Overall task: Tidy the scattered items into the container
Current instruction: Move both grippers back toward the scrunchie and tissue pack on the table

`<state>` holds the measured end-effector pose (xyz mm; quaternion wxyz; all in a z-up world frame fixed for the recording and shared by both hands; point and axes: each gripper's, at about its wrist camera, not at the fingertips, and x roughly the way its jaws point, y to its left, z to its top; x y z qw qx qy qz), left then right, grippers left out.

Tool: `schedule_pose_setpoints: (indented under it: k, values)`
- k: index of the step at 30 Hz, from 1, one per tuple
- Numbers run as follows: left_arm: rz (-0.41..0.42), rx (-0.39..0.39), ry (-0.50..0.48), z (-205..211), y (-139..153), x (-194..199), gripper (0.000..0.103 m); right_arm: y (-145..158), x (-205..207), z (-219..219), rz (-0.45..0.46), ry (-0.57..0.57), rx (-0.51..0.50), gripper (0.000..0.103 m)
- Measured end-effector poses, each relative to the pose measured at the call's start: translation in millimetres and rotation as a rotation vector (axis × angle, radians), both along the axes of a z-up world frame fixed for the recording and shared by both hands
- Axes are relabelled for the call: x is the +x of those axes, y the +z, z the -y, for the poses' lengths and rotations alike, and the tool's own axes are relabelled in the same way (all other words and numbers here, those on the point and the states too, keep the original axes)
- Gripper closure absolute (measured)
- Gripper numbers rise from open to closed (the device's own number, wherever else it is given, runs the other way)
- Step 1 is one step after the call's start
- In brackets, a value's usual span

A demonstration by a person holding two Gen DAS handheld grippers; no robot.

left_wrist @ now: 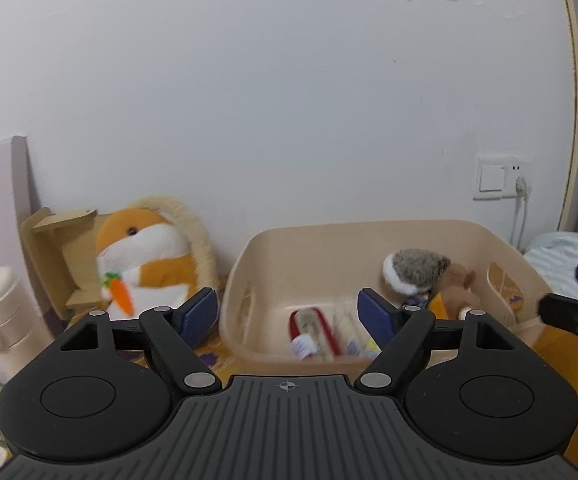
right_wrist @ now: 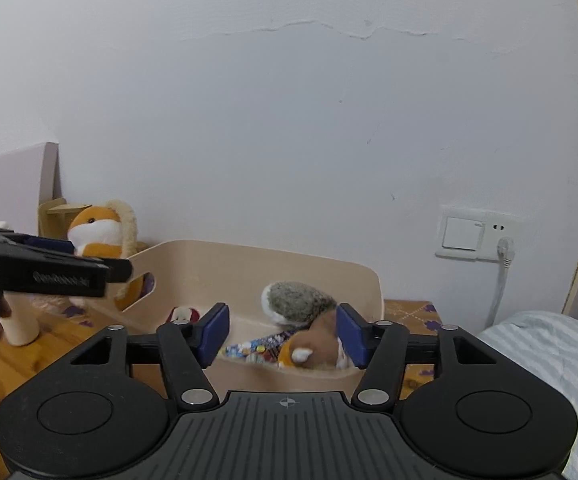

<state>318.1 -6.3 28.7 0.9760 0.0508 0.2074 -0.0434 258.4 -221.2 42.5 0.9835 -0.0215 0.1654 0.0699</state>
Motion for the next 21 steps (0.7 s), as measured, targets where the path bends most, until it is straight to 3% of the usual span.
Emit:
schedule_pose_setpoints:
  k: [5, 11, 21]
  values:
    - [-0.072, -0.013, -0.025, -20, -15, -26, 0.022, -12, -37, 0, -0.006, 0.020, 0.005, 0.027]
    - [-0.137, 0.038, -0.053, -36, -45, -39, 0.022, -30, -76, -8, -0.042, 0.053, 0.003, 0.013]
    - [-0.224, 0.010, -0.094, -48, -87, -44, 0.022, -54, -99, -20, -0.158, 0.100, -0.003, 0.008]
